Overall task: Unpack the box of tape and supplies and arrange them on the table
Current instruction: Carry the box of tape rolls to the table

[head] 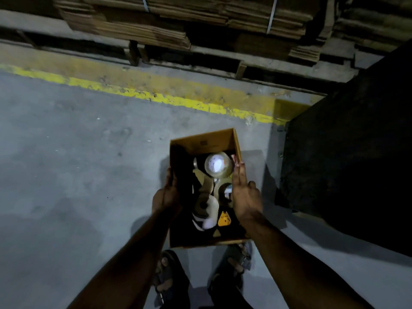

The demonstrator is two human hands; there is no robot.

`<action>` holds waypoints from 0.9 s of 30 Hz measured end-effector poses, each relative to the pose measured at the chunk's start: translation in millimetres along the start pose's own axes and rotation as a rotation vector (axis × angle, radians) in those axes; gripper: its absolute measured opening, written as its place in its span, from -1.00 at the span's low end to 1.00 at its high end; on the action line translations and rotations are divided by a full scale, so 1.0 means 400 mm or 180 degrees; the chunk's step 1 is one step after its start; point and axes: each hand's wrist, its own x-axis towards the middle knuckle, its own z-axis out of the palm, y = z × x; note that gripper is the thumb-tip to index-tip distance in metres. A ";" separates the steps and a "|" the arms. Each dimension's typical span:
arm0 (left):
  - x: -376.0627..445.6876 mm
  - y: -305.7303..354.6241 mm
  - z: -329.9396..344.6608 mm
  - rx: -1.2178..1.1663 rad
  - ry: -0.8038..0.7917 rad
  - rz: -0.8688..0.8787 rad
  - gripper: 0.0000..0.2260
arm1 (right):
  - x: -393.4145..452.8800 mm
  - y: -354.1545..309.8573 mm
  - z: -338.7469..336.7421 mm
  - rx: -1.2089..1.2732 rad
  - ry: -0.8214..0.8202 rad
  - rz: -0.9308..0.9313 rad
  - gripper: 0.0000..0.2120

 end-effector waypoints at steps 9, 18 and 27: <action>-0.398 -0.024 -0.212 -0.0283 -0.0419 0.0272 -0.28 | -0.303 -0.018 -0.378 0.0091 -0.0306 -0.0316 -0.32; -0.990 0.225 -0.803 -0.0013 0.0232 0.0883 -0.02 | -0.744 0.072 -1.003 0.0840 0.0282 -0.0165 -0.17; -1.332 0.581 -1.098 0.0431 0.1211 0.1853 -0.09 | -1.064 0.369 -1.382 0.1464 0.1538 0.0010 -0.26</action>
